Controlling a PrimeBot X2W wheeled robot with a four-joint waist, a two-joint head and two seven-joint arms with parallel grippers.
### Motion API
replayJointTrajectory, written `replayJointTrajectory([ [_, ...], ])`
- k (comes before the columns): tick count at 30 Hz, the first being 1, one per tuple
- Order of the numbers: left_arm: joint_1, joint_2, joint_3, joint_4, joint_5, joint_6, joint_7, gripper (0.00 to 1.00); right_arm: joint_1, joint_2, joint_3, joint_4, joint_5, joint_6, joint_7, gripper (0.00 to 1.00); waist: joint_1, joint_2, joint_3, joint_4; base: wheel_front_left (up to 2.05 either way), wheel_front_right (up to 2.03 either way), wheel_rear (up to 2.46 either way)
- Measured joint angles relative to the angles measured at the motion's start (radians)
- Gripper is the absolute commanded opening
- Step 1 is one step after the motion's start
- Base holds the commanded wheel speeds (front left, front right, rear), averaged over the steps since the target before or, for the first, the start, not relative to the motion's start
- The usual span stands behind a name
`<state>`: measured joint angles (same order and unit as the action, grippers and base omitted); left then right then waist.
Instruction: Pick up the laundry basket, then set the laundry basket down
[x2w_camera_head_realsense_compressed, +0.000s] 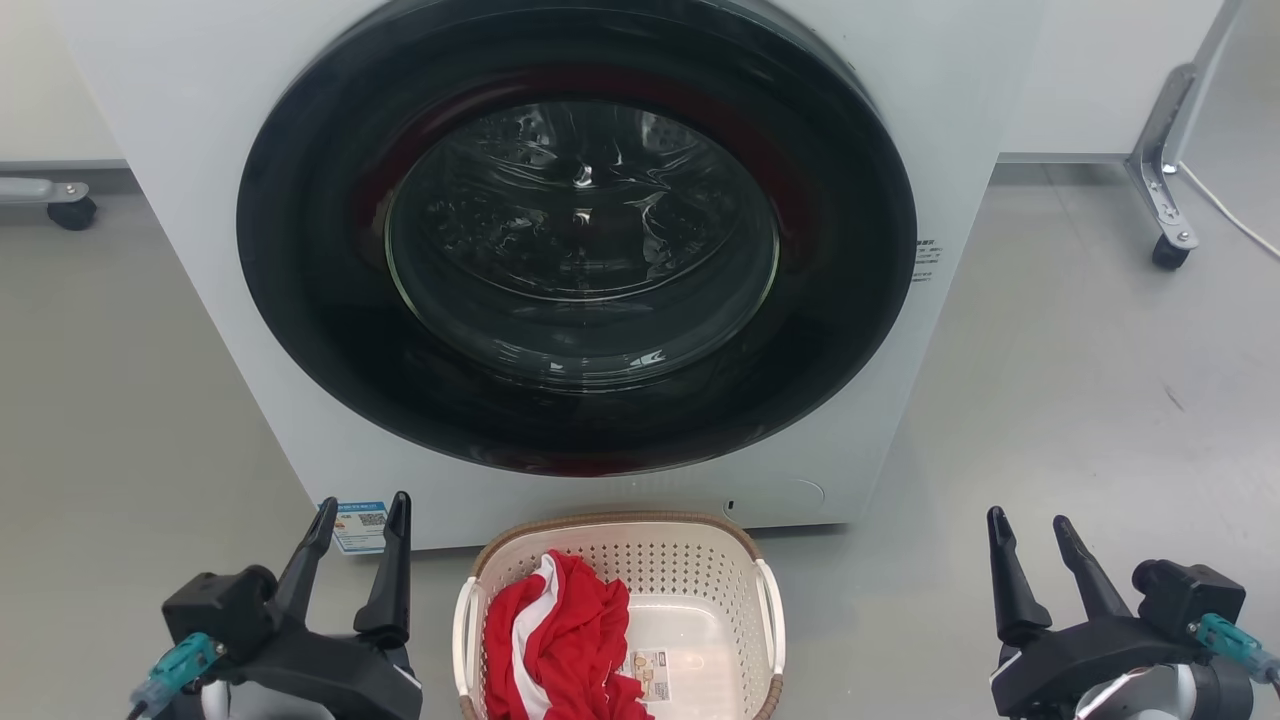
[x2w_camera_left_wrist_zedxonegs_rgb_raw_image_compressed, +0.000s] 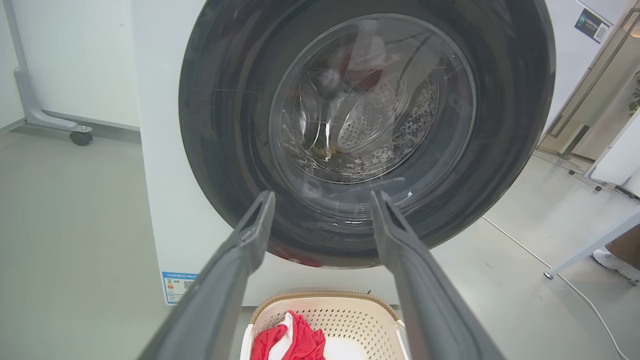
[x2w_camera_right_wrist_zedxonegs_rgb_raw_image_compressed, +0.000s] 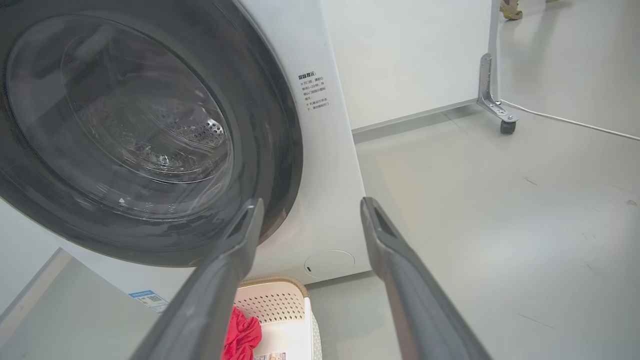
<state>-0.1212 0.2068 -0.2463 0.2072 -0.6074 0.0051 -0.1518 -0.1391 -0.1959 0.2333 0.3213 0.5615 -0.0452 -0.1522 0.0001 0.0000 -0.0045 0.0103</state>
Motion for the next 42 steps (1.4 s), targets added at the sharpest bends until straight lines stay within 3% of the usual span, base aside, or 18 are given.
replayJointTrajectory([
  [28, 0.001, 0.013, -0.071, 0.08, 0.263, 0.06, -0.078, 1.0, -0.013, -0.025, 0.086, 0.044, -0.326, -0.062, -0.097, 1.0, -0.0001, 0.0, 0.002, 0.005, 0.0, 0.0, 0.0],
  [42, 0.001, 0.002, -0.056, 0.109, 0.243, 0.065, -0.07, 1.0, -0.015, -0.019, 0.061, 0.053, -0.314, -0.062, -0.097, 1.0, -0.0001, 0.0, 0.005, 0.005, 0.0, 0.0, 0.0],
])
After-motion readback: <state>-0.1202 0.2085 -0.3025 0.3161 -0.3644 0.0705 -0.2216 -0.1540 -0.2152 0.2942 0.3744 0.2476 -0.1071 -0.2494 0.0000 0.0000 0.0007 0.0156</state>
